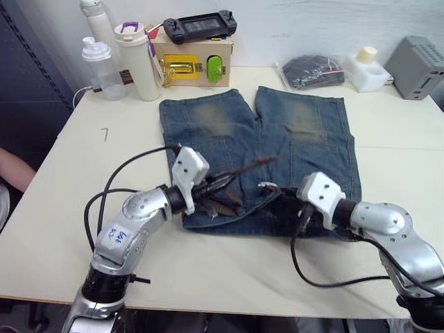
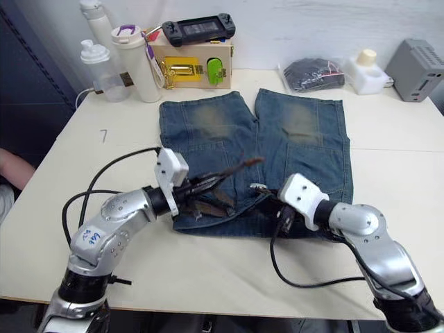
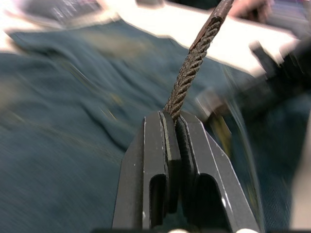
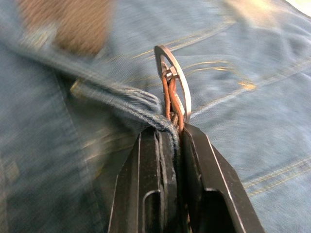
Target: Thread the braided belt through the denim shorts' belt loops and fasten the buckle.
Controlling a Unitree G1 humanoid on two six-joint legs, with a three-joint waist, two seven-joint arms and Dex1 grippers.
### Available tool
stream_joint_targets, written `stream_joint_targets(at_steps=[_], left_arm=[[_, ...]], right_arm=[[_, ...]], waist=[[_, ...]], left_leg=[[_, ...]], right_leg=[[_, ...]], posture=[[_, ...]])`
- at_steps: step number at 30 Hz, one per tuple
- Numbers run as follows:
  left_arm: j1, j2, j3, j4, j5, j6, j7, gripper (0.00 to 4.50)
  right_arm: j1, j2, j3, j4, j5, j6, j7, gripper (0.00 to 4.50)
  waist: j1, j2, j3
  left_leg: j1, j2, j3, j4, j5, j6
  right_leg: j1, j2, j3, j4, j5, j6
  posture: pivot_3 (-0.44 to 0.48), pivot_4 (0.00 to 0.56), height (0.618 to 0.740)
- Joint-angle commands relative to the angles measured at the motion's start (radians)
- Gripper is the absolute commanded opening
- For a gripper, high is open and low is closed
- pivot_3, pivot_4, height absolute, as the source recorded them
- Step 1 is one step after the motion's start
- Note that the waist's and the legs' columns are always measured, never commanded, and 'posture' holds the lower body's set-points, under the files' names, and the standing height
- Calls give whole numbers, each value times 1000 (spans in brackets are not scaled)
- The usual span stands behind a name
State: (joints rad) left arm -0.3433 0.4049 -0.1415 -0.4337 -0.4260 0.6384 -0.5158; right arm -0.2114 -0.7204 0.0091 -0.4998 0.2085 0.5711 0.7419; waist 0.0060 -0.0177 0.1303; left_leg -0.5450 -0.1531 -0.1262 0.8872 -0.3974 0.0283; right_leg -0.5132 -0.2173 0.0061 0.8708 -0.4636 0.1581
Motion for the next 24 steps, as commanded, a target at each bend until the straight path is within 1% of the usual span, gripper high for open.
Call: stream_joint_targets(at_steps=[1,5,11,15,21,24], left_arm=[[5,-6,9,-56,-12,2,-1,0],[-3,-21,33,-47,-27,52,30,0],[4,-8,-29,-15,41,123,72,0],[16,-14,-46,-32,39,152,73,0],[-6,-76,-11,-11,21,255,142,0],[-14,-88,-7,-20,15,301,153,0]], right_arm=[[-46,25,-85,-10,73,117,-43,26],[-69,44,-102,-26,128,241,-76,26],[-107,68,-106,-61,177,341,-135,26],[-126,83,-112,-76,201,382,-171,26],[-133,82,-111,-91,222,407,-197,26],[-135,82,-110,-95,227,412,-209,26]], waist=[[2,0,0],[7,0,0],[3,0,0],[0,0,0],[-4,0,0],[-4,0,0]], left_leg=[[0,0,0,0,0,0],[0,-1,-1,0,0,0],[0,-1,-1,0,0,0],[0,-1,-1,0,0,0],[1,-1,-1,-1,0,0],[1,-1,-1,-1,1,0]], right_leg=[[0,0,0,0,0,0],[1,0,0,0,0,0],[1,0,1,0,0,0],[1,0,1,0,0,0],[1,0,1,0,0,0],[1,0,1,0,0,0]], posture=[[0,150,645],[0,150,645],[0,150,645],[0,150,645],[0,150,645],[0,150,645]])
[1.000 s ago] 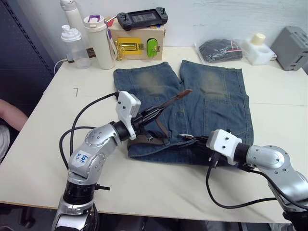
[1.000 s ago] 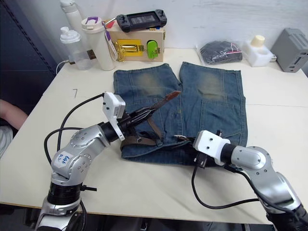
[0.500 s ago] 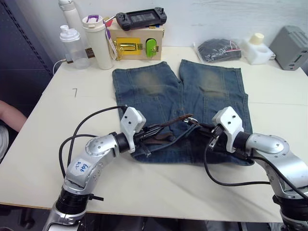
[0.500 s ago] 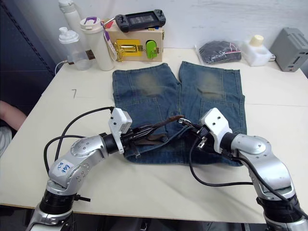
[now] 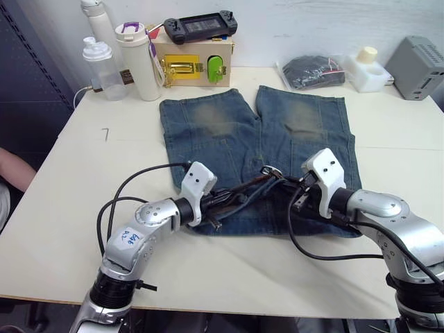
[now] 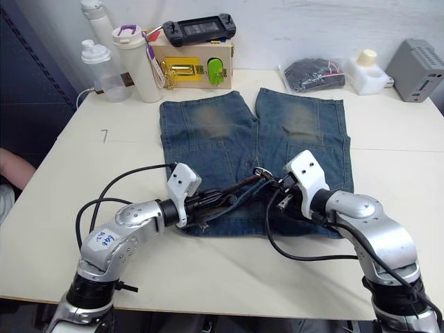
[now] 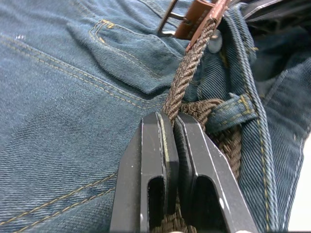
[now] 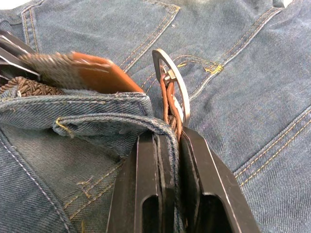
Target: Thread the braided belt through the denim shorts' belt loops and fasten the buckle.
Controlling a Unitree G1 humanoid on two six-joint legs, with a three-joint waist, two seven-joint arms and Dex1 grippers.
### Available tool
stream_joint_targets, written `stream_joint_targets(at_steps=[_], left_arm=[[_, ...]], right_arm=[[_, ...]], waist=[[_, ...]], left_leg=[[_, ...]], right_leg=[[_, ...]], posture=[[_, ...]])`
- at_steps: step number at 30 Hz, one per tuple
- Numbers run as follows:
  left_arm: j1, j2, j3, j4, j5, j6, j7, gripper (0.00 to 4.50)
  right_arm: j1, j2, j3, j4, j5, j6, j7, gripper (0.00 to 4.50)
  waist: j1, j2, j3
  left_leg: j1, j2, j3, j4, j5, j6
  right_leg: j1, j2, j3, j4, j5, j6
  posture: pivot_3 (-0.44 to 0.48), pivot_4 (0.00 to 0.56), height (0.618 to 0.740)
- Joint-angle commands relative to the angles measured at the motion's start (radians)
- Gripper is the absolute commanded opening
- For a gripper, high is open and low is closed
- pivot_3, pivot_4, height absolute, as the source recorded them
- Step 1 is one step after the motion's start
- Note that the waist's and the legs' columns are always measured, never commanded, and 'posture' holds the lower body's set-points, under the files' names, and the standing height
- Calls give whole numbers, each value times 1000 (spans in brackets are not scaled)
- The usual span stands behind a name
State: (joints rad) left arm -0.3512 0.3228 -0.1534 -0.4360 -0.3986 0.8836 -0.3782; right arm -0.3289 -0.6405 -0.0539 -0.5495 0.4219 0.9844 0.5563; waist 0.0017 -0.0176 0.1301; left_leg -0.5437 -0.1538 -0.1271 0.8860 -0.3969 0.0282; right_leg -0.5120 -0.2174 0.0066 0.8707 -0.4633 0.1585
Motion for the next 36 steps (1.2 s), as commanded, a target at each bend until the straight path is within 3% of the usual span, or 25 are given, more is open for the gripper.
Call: stream_joint_targets(at_steps=[1,20,36], left_arm=[[-8,-7,6,-21,-15,71,19,0],[-55,-90,50,2,-10,286,161,0],[-120,-141,20,17,-8,295,181,0]], right_arm=[[-19,1,-46,-45,14,-1,-26,26],[-31,21,-16,-86,23,35,-103,26],[-30,20,80,-103,3,44,-120,26]], waist=[[0,0,0],[-1,0,0],[0,0,0]], left_leg=[[0,0,0,0,0,0],[2,0,0,-1,0,0],[2,-1,0,-1,0,0]], right_leg=[[0,0,0,0,0,0],[2,0,0,0,0,1],[2,0,0,0,0,1]], posture=[[0,150,645],[0,150,645],[0,150,645]])
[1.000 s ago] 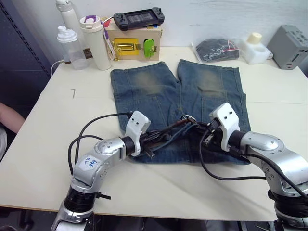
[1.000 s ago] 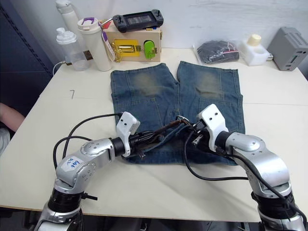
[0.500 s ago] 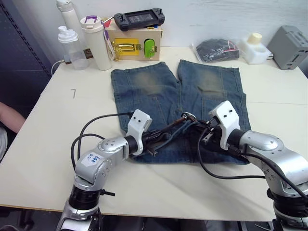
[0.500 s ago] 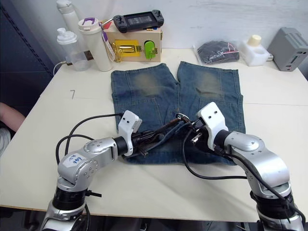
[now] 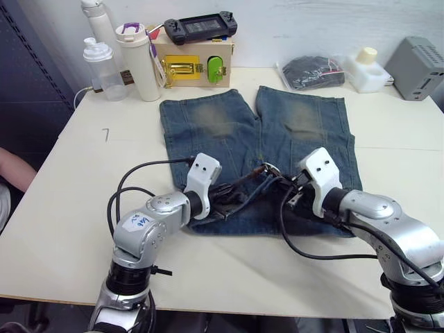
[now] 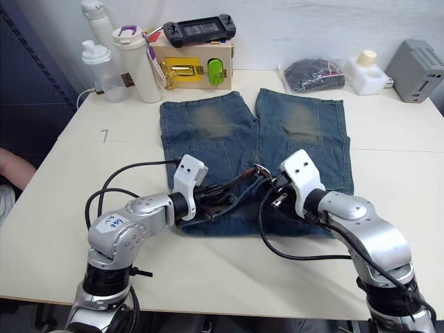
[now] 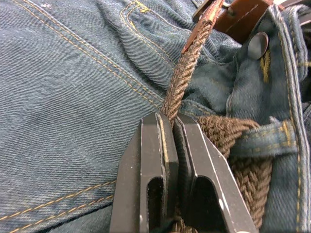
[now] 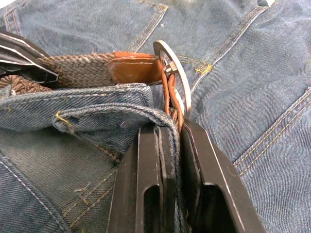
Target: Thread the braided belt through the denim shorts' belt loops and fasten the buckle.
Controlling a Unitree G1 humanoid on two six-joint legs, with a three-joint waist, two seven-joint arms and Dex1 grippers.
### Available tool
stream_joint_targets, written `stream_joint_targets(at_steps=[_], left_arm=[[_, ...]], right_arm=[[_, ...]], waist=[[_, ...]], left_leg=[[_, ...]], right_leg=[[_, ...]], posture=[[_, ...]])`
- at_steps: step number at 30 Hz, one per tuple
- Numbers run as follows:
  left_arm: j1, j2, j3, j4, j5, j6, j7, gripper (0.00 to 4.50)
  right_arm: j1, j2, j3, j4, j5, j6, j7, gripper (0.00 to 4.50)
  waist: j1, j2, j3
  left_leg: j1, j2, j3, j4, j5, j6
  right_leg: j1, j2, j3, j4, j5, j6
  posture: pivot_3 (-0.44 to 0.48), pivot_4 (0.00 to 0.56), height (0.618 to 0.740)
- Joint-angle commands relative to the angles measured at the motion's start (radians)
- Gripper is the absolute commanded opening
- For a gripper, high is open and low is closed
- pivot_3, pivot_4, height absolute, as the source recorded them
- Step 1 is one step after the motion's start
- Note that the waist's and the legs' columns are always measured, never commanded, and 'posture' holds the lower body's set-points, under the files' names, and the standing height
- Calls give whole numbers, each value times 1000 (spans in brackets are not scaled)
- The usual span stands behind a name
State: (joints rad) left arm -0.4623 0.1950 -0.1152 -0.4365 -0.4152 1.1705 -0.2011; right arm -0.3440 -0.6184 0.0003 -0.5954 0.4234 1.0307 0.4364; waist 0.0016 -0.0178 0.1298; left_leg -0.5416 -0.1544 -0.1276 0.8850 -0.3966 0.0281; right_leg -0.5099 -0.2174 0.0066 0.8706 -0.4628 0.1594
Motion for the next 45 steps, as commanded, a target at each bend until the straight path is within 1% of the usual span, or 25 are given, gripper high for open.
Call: stream_joint_targets(at_steps=[1,7,11,15,18,20,21,23,25,26,27,28,31,32,34,38,41,43,45], left_arm=[[-14,-14,-19,21,9,6,3,0],[-62,-32,-52,75,21,-51,-23,0],[-89,-28,-98,93,28,-134,-83,0],[-99,-28,-108,130,39,-195,-118,0],[-94,-22,-102,146,44,-211,-131,0],[-95,-23,-102,155,48,-217,-134,0],[-95,-25,-103,157,50,-220,-135,0],[-95,-28,-104,160,52,-224,-136,0],[-95,-30,-107,163,55,-230,-137,0],[-95,-31,-109,163,56,-232,-138,0],[-96,-30,-113,164,61,-242,-141,0],[-98,-27,-120,165,69,-252,-143,0],[-105,-1,-167,160,121,-330,-162,0],[-108,3,-176,158,135,-351,-165,0],[-110,9,-187,158,154,-378,-167,0],[-118,45,-231,164,222,-451,-181,0],[-122,91,-281,176,305,-543,-192,0],[-123,127,-321,189,368,-601,-195,0],[-117,136,-334,196,394,-628,-200,0]], right_arm=[[-16,0,33,-61,2,1,1,26],[-25,-60,170,-105,-28,-16,60,26],[-36,-94,241,-119,-51,-32,94,26],[-27,-119,236,-110,-64,-55,119,26],[-4,-143,174,-124,-48,-86,151,26],[7,-157,116,-121,-23,-100,182,1012],[14,-169,82,-120,-3,-102,205,1322],[18,-191,-3,-120,55,-99,259,2193],[-10,-212,-105,-109,134,-95,316,3189],[-29,-225,-140,-97,160,-99,340,3760],[-49,-242,-168,-77,175,-111,363,3990],[-66,-256,-180,-58,172,-135,378,4394],[-120,-303,-102,11,33,-315,405,4394],[-126,-331,-31,46,-80,-429,401,4394],[-128,-360,49,93,-208,-568,399,4394],[-163,-355,166,197,-387,-780,384,4394],[-164,-351,197,255,-448,-868,394,4394],[-164,-344,203,272,-463,-895,396,4394],[-162,-339,206,283,-479,-915,403,3893]], waist=[[0,0,0],[-3,0,0],[-6,0,0],[-5,0,0],[-4,0,0],[-3,-1,0],[-2,-1,0],[-3,-1,0],[-3,-1,0],[-3,-1,0],[-3,-1,0],[-3,-1,0],[-3,-1,0],[-3,-1,0],[-3,-1,0],[-4,-1,0],[-5,-1,0],[-6,-1,0],[-5,-1,0]], left_leg=[[0,0,0,0,0,0],[0,0,0,0,0,0],[0,0,0,-2,0,0],[1,1,1,-4,0,0],[1,1,1,-4,0,0],[1,0,1,-4,0,0],[1,0,1,-4,0,0],[0,0,1,-4,0,0],[0,0,1,-4,0,0],[0,0,1,-4,1,0],[0,0,1,-4,1,0],[0,1,1,-4,1,0],[0,1,1,-5,1,0],[0,1,1,-5,1,0],[0,1,2,-6,2,0],[0,1,2,-7,2,0],[-1,1,3,-7,2,0],[-1,1,3,-7,2,0],[-1,1,3,-7,2,0]], right_leg=[[0,0,0,0,0,0],[0,0,0,0,0,0],[0,0,0,-1,0,0],[0,0,-1,-1,0,0],[0,0,-1,-1,0,0],[0,0,0,-2,0,0],[0,0,-1,-2,0,0],[0,0,-1,-2,1,2],[0,0,-1,-3,2,3],[0,0,-1,-3,2,4],[0,0,-1,-3,2,4],[0,0,-1,-3,2,4],[0,0,-1,-5,2,5],[0,0,-1,-5,3,5],[0,0,-1,-6,3,6],[0,-1,-1,-7,4,7],[-2,-1,-1,-7,4,8],[-3,-1,-1,-6,4,8],[-3,-1,-1,-6,4,8]], posture=[[0,150,645],[0,150,645],[0,150,645],[0,150,645],[0,150,645],[0,150,645],[0,150,645],[0,150,645],[0,150,645],[0,150,645],[0,150,645],[0,150,645],[0,150,645],[0,150,645],[0,150,645],[0,150,645],[0,150,645],[0,150,645],[0,150,645]])
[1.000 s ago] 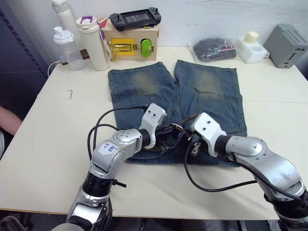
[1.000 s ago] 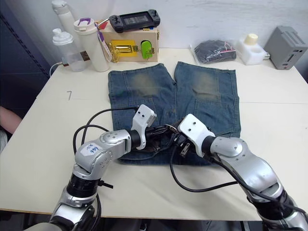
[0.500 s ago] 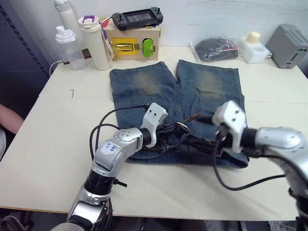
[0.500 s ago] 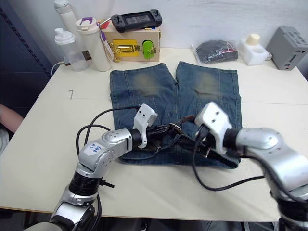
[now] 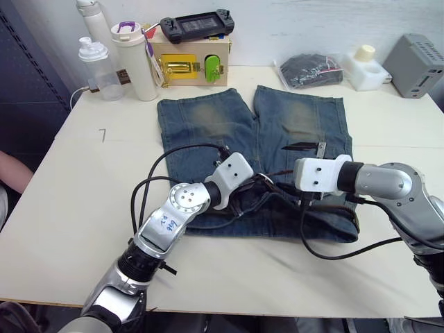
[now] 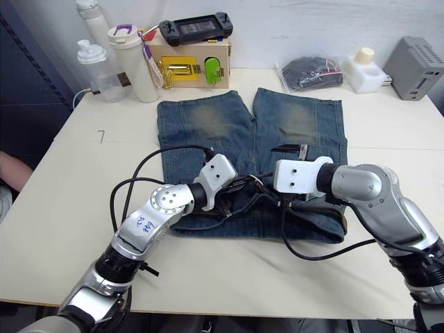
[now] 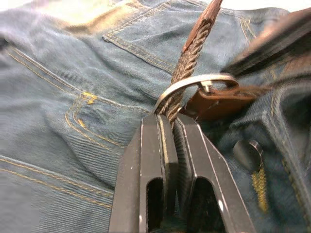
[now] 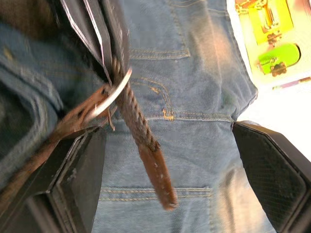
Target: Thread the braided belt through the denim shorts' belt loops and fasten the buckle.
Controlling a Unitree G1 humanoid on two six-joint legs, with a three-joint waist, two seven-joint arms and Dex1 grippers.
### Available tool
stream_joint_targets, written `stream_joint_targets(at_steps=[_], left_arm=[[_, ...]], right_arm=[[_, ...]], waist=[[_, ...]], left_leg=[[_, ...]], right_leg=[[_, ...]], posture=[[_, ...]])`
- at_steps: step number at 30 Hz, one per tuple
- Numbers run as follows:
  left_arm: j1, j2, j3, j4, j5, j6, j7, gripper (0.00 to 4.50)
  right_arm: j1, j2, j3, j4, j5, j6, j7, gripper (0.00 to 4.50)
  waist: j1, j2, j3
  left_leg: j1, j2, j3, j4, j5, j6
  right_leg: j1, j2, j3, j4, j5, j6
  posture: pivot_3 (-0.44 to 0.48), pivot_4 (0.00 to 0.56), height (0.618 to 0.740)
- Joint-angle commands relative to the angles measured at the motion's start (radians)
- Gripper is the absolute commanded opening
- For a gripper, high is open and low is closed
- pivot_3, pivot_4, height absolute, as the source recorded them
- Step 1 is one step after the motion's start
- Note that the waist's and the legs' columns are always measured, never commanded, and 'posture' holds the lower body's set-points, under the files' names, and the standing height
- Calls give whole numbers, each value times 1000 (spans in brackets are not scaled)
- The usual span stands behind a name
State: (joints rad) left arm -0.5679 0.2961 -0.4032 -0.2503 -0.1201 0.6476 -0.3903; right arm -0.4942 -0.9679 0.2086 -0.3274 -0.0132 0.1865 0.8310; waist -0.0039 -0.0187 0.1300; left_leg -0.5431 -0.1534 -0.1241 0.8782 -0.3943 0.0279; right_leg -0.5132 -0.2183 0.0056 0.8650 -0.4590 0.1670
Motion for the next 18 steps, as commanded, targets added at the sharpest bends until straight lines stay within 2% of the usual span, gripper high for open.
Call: stream_joint_targets(at_steps=[1,4,5,6,7,10,16,18], left_arm=[[-7,30,-40,10,97,-107,-12,0],[-1,18,-30,18,107,-124,-17,0],[-1,16,-27,20,111,-130,-18,0],[-1,15,-26,21,115,-138,-19,0],[0,14,-25,21,118,-146,-21,0],[1,11,-20,24,124,-148,-22,0],[8,-4,-1,31,133,-173,-20,0],[18,-15,23,20,86,-177,-51,819]], right_arm=[[-10,14,-2,21,-47,-76,12,3624],[2,15,-2,32,-67,-87,23,2068],[7,15,-3,32,-71,-86,25,1674],[13,16,-5,31,-72,-81,27,1509],[17,17,-7,30,-72,-76,28,965],[25,22,-14,22,-73,-74,32,68],[38,33,-31,2,-74,-51,35,68],[42,37,-35,3,-75,-45,31,0]], waist=[[0,0,0],[0,0,0],[0,0,0],[1,0,0],[1,0,0],[1,0,0],[1,0,0],[1,0,0]], left_leg=[[0,0,0,0,0,0],[0,0,0,0,0,0],[0,0,0,0,0,0],[0,0,0,0,0,0],[0,0,0,0,0,0],[0,0,0,0,0,0],[-1,0,0,0,0,0],[-1,0,0,0,0,0]], right_leg=[[0,0,0,0,0,0],[-1,0,0,1,0,0],[-1,0,0,1,0,0],[-1,0,0,1,0,0],[-1,0,0,1,0,0],[-1,0,0,1,0,0],[-1,0,0,2,0,0],[-1,0,0,2,0,0]], posture=[[0,150,645],[0,150,645],[0,150,645],[0,150,645],[0,150,645],[0,150,645],[0,150,645],[0,150,645]])
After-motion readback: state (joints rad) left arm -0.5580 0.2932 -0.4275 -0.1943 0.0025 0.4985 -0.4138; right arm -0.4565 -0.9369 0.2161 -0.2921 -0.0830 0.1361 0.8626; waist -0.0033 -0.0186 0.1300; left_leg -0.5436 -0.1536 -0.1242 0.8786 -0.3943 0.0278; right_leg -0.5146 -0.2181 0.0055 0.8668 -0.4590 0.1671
